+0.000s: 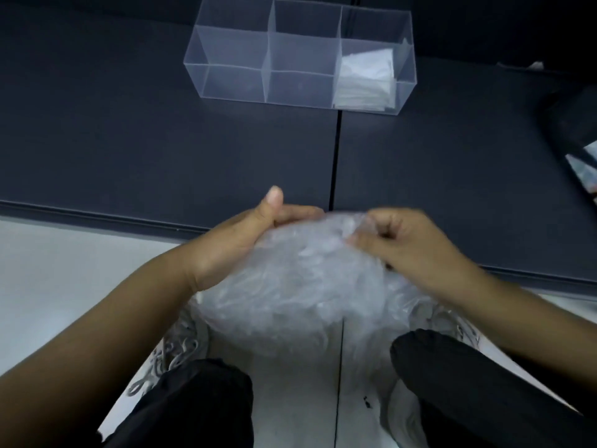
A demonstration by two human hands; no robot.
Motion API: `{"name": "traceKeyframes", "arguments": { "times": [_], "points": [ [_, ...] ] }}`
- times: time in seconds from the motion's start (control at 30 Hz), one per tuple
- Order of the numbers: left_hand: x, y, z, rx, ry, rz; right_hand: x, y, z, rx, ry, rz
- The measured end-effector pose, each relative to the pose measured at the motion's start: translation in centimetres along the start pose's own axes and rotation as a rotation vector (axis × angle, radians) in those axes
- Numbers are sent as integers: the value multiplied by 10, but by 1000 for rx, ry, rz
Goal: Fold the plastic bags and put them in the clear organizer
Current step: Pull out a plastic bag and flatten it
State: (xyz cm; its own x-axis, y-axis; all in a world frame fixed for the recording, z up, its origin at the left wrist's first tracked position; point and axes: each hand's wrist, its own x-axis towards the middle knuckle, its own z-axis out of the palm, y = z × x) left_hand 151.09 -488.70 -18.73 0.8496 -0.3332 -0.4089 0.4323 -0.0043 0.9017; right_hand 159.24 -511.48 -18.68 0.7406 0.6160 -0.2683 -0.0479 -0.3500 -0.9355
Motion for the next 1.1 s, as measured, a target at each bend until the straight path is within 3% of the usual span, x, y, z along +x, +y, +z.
{"name": "traceKeyframes", "arguments": {
  "times": [0.07,0.23,0.33,0.5,0.6,0.7,0.77,0.8,0.87,0.9,0.97,1.03,1.1],
  "points": [
    [-1,10,4,-78,-11,67,8,-16,-17,94,95,33],
    [18,17,4,-110,383,0,24,-17,-43,92,219,157],
    [23,13,-8,-140,535,-42,29,-8,-61,94,312,182],
    [26,7,-22,-159,601,-38,36,0,-87,393,400,267],
    [28,9,-30,-184,667,-37,41,11,-100,417,460,369],
    [35,15,-40,-189,808,72,41,17,-112,255,523,448],
    [38,17,-41,-197,808,122,38,20,-121,83,569,437],
    [38,17,-39,-168,773,126,35,21,-124,-52,623,370],
    [37,15,-29,-45,695,123,25,14,-123,-309,751,51],
    [38,14,-22,15,657,132,19,5,-114,-398,713,-156],
    [40,11,-9,103,625,145,12,-7,-86,-643,439,-416],
    [43,10,2,154,622,138,14,-6,-57,-983,152,-356],
    [45,9,12,162,627,148,24,2,-40,-1083,70,-145]
  ]
}}
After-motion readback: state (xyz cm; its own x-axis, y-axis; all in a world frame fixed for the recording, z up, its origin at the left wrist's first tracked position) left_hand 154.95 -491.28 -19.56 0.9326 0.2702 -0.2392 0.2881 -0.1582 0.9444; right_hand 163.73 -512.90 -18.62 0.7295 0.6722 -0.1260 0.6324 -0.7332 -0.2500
